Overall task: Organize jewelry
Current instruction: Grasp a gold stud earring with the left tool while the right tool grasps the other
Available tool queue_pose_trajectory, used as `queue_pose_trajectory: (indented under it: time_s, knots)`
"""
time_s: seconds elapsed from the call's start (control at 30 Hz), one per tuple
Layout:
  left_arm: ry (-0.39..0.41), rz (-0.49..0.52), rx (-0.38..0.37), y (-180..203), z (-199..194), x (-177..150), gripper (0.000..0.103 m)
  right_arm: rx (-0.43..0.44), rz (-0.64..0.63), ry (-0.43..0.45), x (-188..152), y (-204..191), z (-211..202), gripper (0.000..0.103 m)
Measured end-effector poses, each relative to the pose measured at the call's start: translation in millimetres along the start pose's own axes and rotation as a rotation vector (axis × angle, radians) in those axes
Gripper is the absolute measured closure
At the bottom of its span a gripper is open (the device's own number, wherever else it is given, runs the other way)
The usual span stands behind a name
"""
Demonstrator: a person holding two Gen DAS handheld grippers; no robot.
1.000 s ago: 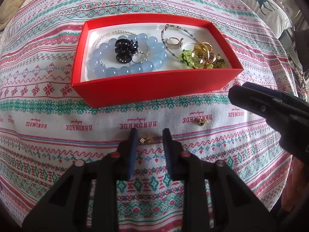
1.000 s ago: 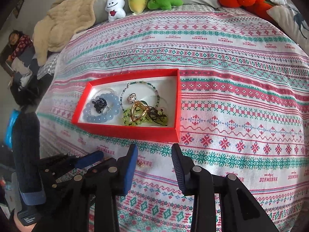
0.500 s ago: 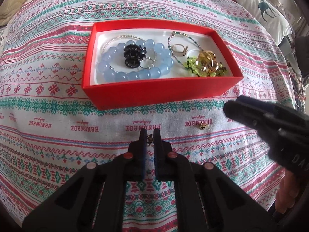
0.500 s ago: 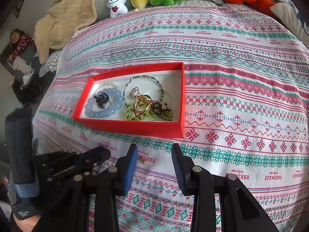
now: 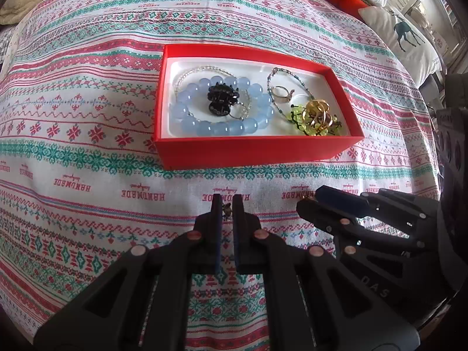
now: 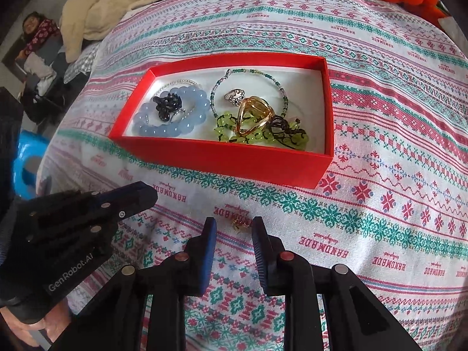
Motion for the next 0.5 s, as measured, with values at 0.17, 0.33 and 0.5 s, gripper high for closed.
queue_pose_trajectory:
  time_s: [0.17, 0.33, 0.5]
  knots:
    - [0.003, -0.003, -0.002, -0.4, -2.1, 0.0, 0.096, -0.062, -0.036, -0.007, -2.6, -4.5, 5.8, 0.088]
    - [0.005, -0.006, -0.003, 0.3, -3.3, 1.1, 0.096, -0.110, -0.064, -0.004, -2.8, -10.1, 11.5, 0.092]
    - [0.009, -0.005, -0.007, -1.2, -6.7, 3.1, 0.096, -0.127, -0.064, 0.001, 0.7, -18.5, 15.4, 0.093]
Point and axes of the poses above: each gripper's, at about its wrist camera, not at the fingertips, and z roughly the way its jaws point, y to its right, x to its top, the point moved 1 cm from there along z, roughly the way its jaws point, and after that the axes turned 3 degrees about y, right-handed, at the moved point
